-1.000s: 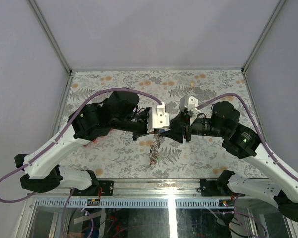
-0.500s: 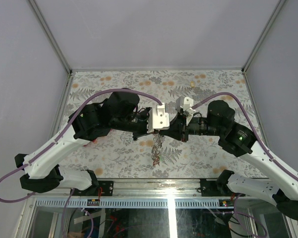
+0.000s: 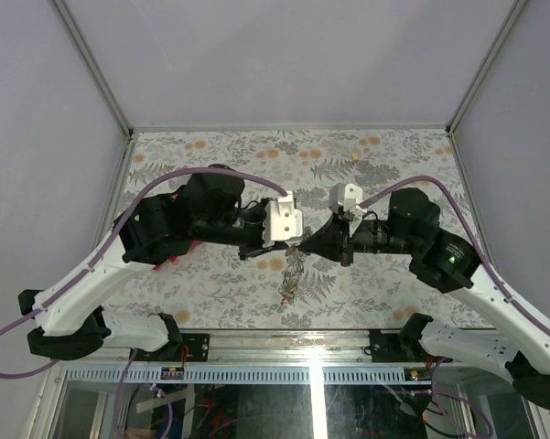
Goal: Put the keys on the keyring
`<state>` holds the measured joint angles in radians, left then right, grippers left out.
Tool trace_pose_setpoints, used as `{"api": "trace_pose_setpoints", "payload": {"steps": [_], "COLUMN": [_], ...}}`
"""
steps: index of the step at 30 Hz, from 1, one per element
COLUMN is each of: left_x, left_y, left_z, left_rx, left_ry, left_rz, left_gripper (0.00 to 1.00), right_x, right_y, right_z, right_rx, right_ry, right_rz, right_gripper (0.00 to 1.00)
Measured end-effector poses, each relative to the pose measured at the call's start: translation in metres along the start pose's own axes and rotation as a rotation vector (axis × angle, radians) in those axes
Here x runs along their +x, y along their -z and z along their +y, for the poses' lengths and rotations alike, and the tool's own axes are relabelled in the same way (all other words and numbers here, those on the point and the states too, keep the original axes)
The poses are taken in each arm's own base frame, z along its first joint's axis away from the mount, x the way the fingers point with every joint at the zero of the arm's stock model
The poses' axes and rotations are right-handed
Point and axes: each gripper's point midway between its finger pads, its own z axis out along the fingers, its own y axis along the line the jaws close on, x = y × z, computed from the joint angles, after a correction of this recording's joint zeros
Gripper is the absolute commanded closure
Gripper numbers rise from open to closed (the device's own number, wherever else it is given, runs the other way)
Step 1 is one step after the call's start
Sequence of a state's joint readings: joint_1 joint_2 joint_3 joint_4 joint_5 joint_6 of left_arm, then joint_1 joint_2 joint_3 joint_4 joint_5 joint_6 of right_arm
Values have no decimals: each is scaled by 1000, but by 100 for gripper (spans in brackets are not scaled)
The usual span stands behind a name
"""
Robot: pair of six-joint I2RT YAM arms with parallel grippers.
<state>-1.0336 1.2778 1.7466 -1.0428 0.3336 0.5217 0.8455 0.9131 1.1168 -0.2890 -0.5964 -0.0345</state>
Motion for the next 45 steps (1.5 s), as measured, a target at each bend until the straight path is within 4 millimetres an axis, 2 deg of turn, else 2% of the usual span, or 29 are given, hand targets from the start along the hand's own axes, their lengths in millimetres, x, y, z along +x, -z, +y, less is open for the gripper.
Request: {"api": "trace_pose_setpoints", "payload": {"steps": [7, 15, 23, 28, 39, 45], "left_x": [-7, -7, -19, -16, -20, -22], "left_y": [12, 6, 10, 3, -3, -3], "left_z": [-5, -10, -20, -25, -22, -24], "left_rx": [-5, 12, 64, 84, 74, 83], "left_ry": [-19, -31, -54, -44, -28, -24], "left_rz": [-57, -94, -167, -183, -218, -226], "left_gripper": [66, 66, 66, 66, 70, 77], "right_x": [-5, -7, -13, -18, -21, -25], "right_y": [11, 12, 16, 19, 20, 21], "right_z": [11, 19, 23, 25, 30, 30], "right_rx": [-21, -69, -77, -78, -101, -100], "right_ry": [27, 33, 47, 58, 58, 65], "right_rz": [-16, -23, -44, -61, -72, -86], "right_gripper": [100, 100, 100, 100, 100, 100]}}
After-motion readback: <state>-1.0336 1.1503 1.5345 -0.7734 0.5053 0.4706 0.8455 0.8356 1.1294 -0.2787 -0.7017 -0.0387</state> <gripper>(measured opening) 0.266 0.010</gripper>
